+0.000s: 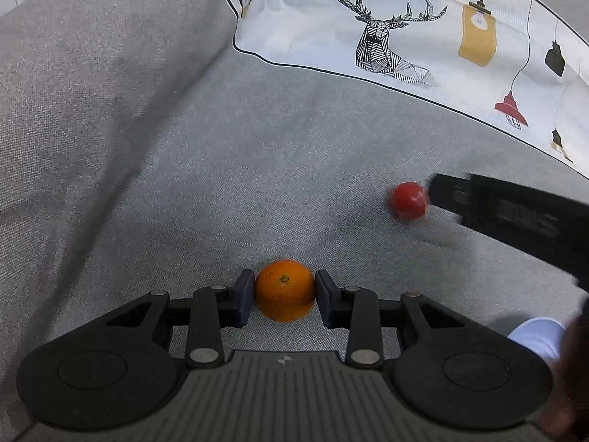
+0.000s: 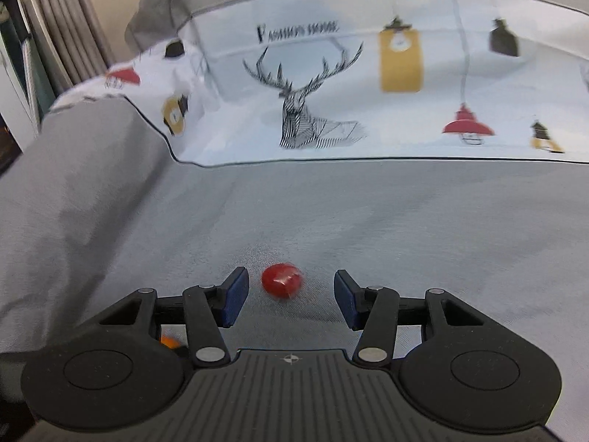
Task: Organize fruits
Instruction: 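Grasp a red wrapped fruit with the right tool while the left tool grasps a mandarin, then carry the red fruit over the blue plate while the left tool carries the mandarin there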
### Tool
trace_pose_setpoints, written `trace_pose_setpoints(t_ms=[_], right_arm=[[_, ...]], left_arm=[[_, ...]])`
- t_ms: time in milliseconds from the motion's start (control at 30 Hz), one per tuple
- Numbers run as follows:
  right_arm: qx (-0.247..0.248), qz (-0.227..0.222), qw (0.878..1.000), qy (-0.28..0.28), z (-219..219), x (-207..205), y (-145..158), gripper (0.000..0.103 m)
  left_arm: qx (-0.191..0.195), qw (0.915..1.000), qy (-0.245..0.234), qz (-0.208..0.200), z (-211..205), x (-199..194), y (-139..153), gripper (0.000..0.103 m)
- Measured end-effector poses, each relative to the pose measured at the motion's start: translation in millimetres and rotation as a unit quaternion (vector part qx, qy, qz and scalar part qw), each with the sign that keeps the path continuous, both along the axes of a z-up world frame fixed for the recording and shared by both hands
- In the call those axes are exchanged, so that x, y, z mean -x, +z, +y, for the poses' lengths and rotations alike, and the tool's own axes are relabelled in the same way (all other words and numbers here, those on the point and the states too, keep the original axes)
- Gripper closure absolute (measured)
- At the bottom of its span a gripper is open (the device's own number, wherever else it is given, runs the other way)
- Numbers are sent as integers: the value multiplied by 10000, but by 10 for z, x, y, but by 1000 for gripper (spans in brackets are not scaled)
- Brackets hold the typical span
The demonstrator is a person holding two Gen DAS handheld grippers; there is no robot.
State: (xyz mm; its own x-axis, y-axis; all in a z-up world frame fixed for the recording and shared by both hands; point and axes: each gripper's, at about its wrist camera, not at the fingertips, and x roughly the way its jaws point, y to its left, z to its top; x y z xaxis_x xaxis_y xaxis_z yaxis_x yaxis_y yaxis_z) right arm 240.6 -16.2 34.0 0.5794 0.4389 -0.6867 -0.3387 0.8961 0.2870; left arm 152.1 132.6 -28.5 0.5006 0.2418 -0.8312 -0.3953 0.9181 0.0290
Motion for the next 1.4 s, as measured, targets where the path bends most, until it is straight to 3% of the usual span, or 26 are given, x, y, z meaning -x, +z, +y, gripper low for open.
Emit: trace_pose_setpoints(t_ms=[267, 300, 333, 367, 567, 767, 867, 1000, 1133, 1233, 1400], right_arm=[[295, 370, 9988, 159, 287, -313, -342, 50], [302, 394, 9986, 184, 310, -336, -362, 51], [321, 394, 9985, 205, 328, -350, -376, 60], [339, 386, 9984, 244, 347, -358, -381, 67], [378, 158, 9982, 427, 324, -252, -187, 69], [189, -341, 9990, 240, -118, 88, 436, 69], [151, -720, 9973, 57, -478, 434, 810, 69], [58, -968, 9949, -281, -986, 946, 1082, 69], [-112, -841, 9932, -793, -1358, 1414, 909, 69], [94, -536, 9943, -917, -1477, 1653, 639, 69], [337, -908, 9924, -755, -1596, 1785, 648, 69]], left_arm=[[-6, 10000, -3, 21, 8, 18, -119, 63], [-1, 10000, -2, 18, 9, 20, -119, 63], [3, 10000, 0, 17, 9, 21, -119, 63], [3, 10000, 4, 17, 10, 19, -122, 63], [54, 9999, 83, -46, 16, 11, -110, 64], [131, 9996, -85, -222, 6, 82, -25, 64], [154, 9987, -297, -387, -64, 163, 56, 64], [11, 9948, -738, -699, -256, 355, 214, 64], [-183, 9852, -1270, -1134, -493, 612, 416, 64], [-369, 9755, -1592, -1470, -666, 809, 527, 64], [-258, 9741, -1801, -1339, -883, 1041, 471, 64]])
